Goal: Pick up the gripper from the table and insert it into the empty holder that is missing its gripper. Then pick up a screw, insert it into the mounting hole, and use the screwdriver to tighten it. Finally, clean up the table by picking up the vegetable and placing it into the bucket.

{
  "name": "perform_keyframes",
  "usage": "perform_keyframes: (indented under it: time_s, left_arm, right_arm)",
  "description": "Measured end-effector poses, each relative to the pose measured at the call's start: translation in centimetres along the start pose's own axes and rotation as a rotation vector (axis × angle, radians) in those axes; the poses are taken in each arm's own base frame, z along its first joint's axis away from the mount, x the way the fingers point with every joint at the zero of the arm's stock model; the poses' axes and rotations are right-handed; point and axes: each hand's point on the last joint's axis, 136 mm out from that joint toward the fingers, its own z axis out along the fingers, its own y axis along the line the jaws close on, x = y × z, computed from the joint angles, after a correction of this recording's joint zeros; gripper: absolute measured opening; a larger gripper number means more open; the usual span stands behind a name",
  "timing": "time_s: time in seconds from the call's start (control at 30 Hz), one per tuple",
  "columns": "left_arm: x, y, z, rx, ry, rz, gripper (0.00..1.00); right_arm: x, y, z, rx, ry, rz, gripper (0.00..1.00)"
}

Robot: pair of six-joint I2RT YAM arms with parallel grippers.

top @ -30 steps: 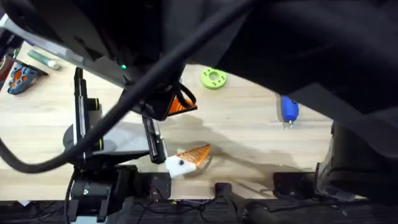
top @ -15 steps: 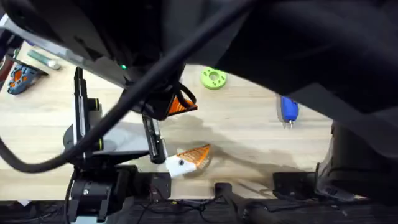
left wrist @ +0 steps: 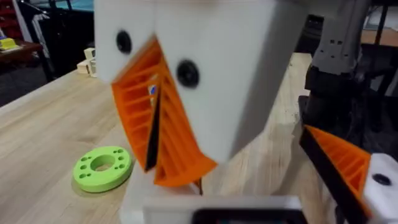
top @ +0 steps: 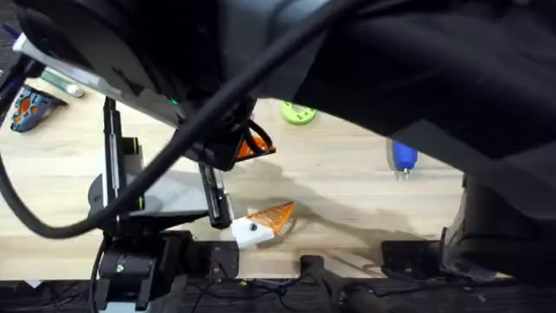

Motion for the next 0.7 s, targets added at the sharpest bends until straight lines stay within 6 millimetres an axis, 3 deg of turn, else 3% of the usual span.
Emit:
perform_keyframes:
  time_s: [0.6, 0.63, 0.7]
  left_arm:
    - [0.00, 0.00, 0.00, 0.000, 0.000, 0.000, 0.985]
    - [0.00, 0.00, 0.00, 0.000, 0.000, 0.000, 0.984]
    - [0.00, 0.00, 0.00, 0.000, 0.000, -0.001, 0.985]
  right_arm:
    - [0.01, 0.01, -0.01, 0.000, 0.000, 0.000, 0.006]
    - [0.01, 0.00, -0.01, 0.000, 0.000, 0.006, 0.043]
    - [0.03, -0.08, 0.02, 0.004, 0.001, 0.004, 0.316]
